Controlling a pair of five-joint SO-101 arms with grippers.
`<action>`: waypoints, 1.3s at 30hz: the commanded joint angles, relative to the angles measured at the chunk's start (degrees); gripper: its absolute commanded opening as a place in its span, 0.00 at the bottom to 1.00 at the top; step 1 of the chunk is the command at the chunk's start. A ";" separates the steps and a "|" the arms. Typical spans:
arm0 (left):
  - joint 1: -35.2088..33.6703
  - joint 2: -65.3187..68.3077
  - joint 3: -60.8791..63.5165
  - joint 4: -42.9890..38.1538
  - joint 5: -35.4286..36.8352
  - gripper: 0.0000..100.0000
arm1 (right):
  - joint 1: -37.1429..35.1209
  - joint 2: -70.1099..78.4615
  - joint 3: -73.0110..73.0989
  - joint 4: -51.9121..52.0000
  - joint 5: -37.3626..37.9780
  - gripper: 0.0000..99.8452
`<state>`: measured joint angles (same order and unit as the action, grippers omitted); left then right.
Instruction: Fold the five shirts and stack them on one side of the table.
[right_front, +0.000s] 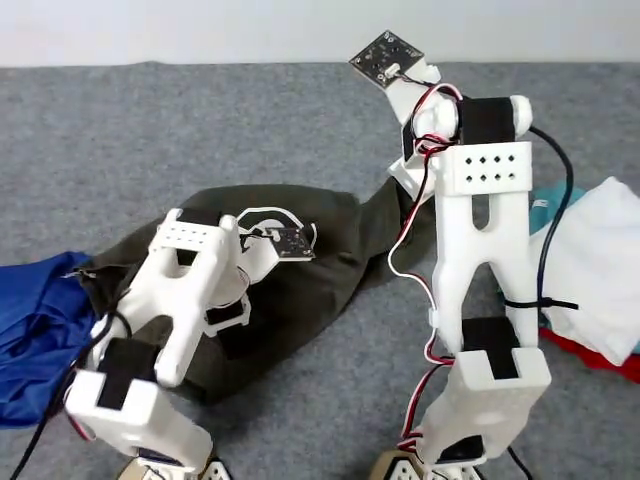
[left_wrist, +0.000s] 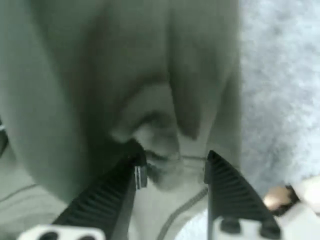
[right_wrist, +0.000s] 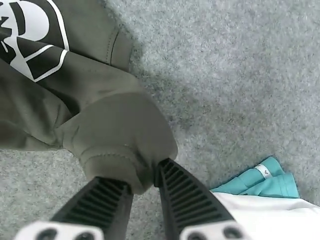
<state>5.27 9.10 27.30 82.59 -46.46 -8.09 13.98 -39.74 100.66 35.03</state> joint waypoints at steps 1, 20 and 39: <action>0.35 1.49 -1.98 -2.73 1.49 0.19 | -0.48 -0.48 -0.44 1.27 0.35 0.01; -2.20 0.88 -18.86 11.34 3.08 0.00 | -0.13 -1.10 -0.79 1.36 0.35 0.01; -21.54 -22.59 -61.76 12.22 16.26 0.00 | 4.79 -20.53 -4.22 -9.45 -2.37 0.01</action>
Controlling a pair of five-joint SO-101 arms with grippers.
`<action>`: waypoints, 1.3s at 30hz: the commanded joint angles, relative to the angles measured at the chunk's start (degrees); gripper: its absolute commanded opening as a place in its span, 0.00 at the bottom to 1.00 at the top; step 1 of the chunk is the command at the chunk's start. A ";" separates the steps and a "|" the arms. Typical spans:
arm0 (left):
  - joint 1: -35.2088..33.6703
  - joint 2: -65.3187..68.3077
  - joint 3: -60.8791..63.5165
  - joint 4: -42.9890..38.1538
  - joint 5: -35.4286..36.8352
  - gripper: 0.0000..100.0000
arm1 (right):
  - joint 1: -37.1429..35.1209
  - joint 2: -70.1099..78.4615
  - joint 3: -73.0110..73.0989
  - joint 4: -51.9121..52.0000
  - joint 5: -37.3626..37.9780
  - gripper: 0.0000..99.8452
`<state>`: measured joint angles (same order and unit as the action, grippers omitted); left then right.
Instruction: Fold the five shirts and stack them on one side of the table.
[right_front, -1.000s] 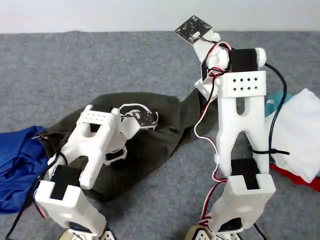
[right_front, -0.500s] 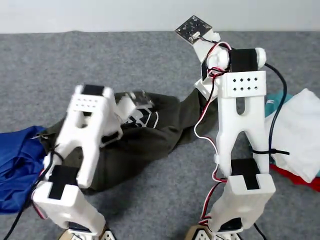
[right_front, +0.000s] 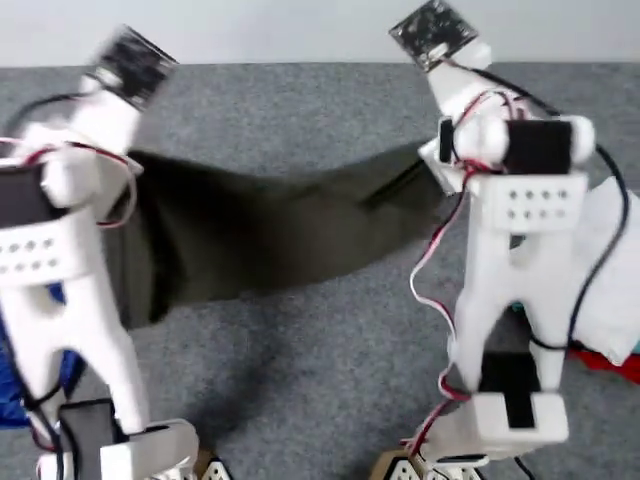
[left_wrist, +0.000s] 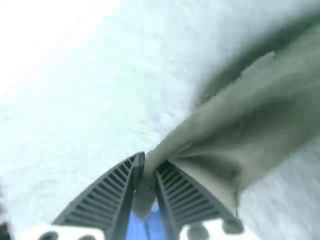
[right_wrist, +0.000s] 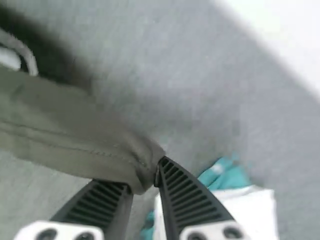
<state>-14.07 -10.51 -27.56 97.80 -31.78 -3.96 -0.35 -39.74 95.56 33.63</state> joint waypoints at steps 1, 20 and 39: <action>-2.81 -3.16 -8.75 -3.87 1.58 0.00 | 0.66 -7.52 -4.22 -6.02 -0.97 0.01; -5.80 -3.52 -26.86 -10.73 1.67 0.00 | 0.40 -25.19 -4.22 -35.74 10.20 0.01; -5.80 -3.08 -42.42 -10.73 1.32 0.00 | 6.64 -28.62 -4.13 -53.49 24.35 0.01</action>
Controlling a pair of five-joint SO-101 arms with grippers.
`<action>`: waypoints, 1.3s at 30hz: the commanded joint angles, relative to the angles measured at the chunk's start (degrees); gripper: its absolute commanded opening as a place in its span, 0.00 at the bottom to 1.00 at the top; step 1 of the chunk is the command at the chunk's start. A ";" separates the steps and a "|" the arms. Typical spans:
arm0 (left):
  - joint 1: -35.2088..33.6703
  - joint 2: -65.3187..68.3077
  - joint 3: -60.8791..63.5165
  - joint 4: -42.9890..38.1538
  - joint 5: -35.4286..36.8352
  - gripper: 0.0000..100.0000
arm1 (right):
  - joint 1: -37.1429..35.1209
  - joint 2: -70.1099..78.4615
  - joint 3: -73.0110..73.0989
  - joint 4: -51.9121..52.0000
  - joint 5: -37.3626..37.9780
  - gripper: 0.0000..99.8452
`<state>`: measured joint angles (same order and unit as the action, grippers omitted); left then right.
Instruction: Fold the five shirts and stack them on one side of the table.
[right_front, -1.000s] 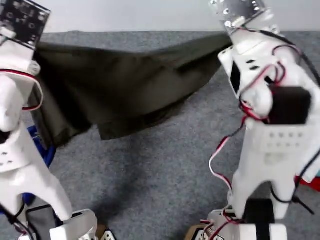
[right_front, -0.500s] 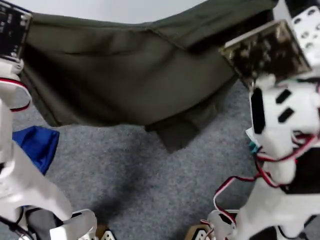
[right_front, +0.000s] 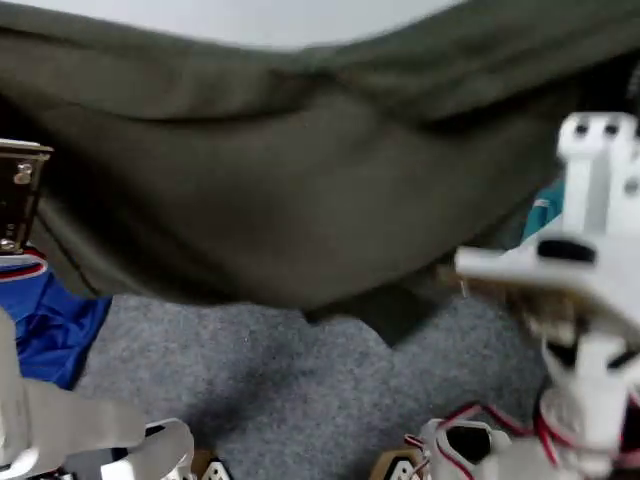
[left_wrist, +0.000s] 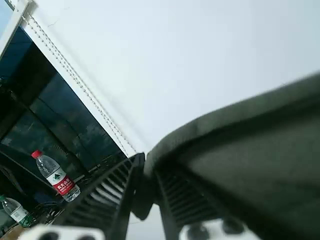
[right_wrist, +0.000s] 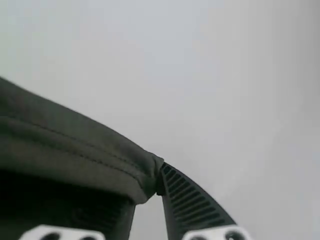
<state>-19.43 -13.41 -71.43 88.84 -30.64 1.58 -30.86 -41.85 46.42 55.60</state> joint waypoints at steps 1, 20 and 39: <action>-0.44 -0.18 2.59 -1.76 0.18 0.00 | 1.10 1.89 -2.02 -4.88 2.90 0.01; -0.35 -0.70 -9.71 11.78 -4.84 0.00 | 1.45 -7.60 -2.11 14.81 3.25 0.01; -3.69 0.00 24.92 11.43 -12.22 0.00 | 0.04 3.30 8.00 16.31 6.07 0.01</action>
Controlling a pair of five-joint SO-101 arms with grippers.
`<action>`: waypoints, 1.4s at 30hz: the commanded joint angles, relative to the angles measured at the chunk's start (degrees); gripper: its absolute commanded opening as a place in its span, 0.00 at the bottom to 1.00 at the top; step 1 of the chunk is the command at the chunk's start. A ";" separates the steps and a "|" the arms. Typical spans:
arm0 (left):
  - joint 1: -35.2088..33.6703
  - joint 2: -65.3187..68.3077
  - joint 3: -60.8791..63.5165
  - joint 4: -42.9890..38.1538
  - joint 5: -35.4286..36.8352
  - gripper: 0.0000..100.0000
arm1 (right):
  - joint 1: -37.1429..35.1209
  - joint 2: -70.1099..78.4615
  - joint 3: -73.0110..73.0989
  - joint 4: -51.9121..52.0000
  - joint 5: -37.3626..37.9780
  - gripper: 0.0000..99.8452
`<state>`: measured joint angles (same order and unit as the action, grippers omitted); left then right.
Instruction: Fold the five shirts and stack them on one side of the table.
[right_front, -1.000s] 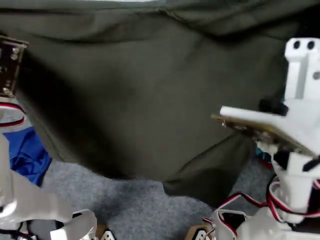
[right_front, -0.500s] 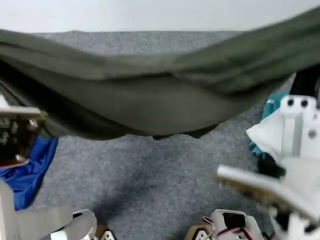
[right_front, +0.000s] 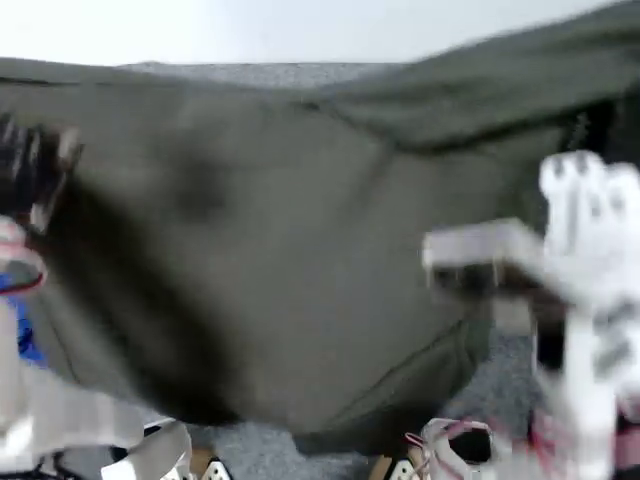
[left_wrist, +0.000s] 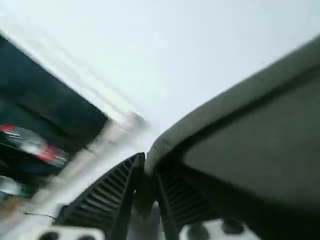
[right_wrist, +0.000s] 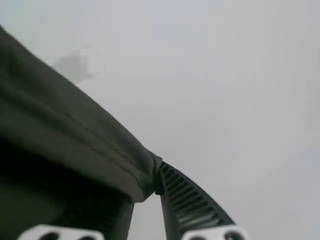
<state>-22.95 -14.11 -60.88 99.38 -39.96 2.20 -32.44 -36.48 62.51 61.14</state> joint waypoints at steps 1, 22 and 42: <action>-0.09 0.70 20.79 0.00 -4.13 0.00 | -1.19 6.64 4.13 0.22 0.53 0.01; 5.54 23.03 70.73 -64.09 -8.53 0.00 | -4.09 41.71 20.31 -33.36 0.26 0.01; 9.49 65.93 -3.65 -53.36 -11.96 0.01 | 1.36 53.23 20.13 -55.52 0.53 0.01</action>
<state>-13.71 50.07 -56.04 40.48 -49.27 1.14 21.63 -15.47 8.00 61.32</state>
